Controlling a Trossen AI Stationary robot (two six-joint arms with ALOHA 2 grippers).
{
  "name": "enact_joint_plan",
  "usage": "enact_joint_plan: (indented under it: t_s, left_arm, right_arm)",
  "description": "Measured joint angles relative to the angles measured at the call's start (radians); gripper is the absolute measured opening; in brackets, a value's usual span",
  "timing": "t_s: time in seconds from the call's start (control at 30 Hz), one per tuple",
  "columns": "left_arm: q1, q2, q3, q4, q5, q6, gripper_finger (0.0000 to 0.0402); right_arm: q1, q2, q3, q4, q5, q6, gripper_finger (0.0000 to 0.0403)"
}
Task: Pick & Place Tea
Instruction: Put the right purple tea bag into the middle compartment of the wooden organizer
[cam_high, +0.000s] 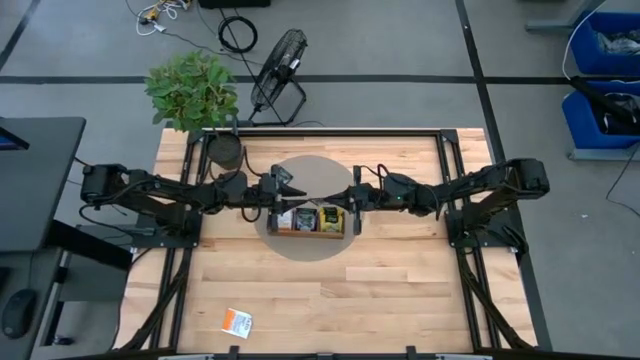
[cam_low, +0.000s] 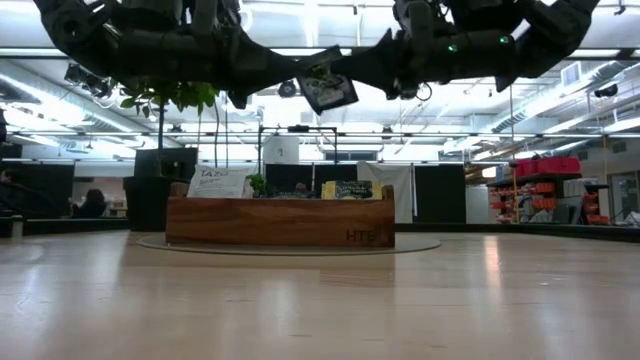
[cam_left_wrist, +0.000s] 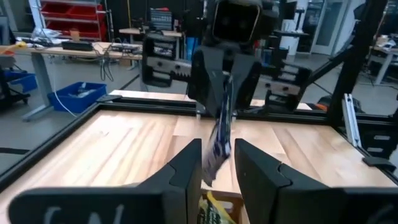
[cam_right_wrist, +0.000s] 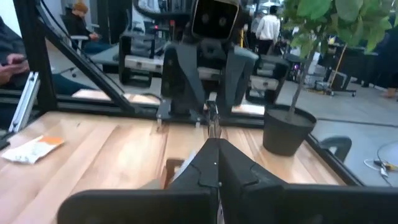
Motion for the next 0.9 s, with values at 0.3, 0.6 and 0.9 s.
enact_joint_plan:
  t_s: [0.3, 0.6, 0.9]
  left_arm:
    - [0.0, 0.0, 0.0, -0.003, -0.003, -0.003, 0.0099]
    - [-0.001, 0.0, 0.0, -0.001, 0.028, -0.017, 0.008]
    - [0.006, 0.0, 0.0, 0.018, 0.043, -0.017, 0.0005]
  right_arm:
    - [0.0, 0.011, 0.059, -0.046, -0.018, -0.003, 0.0]
    - [0.0, 0.012, 0.073, -0.099, -0.036, 0.041, 0.0]
    - [0.0, 0.046, 0.097, -0.076, -0.068, 0.059, 0.0]
